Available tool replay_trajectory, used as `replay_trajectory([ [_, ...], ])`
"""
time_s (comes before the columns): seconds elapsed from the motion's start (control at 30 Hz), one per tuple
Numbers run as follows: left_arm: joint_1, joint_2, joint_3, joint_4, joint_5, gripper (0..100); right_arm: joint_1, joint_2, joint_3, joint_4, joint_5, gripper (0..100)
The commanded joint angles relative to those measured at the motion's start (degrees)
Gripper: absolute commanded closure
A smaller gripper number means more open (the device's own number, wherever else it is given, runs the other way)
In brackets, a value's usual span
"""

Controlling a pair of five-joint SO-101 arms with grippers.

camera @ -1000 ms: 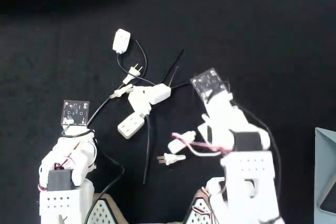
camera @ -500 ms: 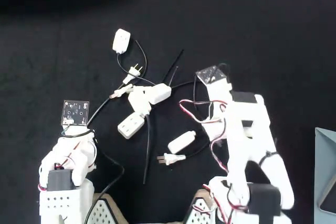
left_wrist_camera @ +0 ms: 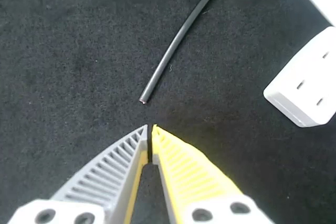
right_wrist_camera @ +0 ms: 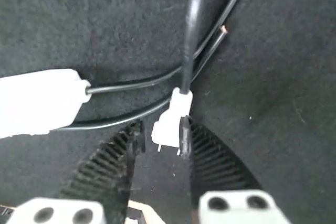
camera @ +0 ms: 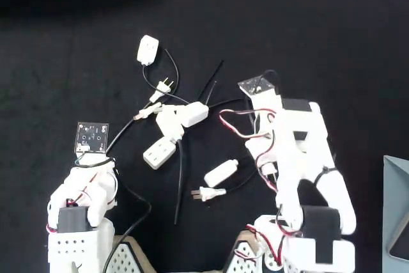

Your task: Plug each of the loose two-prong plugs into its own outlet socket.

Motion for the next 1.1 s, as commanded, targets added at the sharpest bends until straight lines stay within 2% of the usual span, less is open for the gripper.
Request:
replay_trajectory([
  [0.0,-1.8,-0.18,1.01,0.35,0.0,97,1.14,1.71,-2.86,0.62,-0.53,88.4],
  [0.27,-3.74,-0.18,1.01,0.18,0.09,97,4.31,2.68,-3.03,0.79,-0.7,88.4],
  [0.53,-3.74,-0.18,1.01,0.18,0.09,97,5.98,2.77,-5.49,7.47,-0.35,88.4],
  [0.7,-3.74,-0.18,1.01,0.18,0.09,97,6.33,3.21,-5.32,3.08,-0.62,88.4],
  [1.07,-3.74,-0.18,1.01,0.18,0.09,97,6.07,3.3,-3.47,2.64,-0.79,88.5],
])
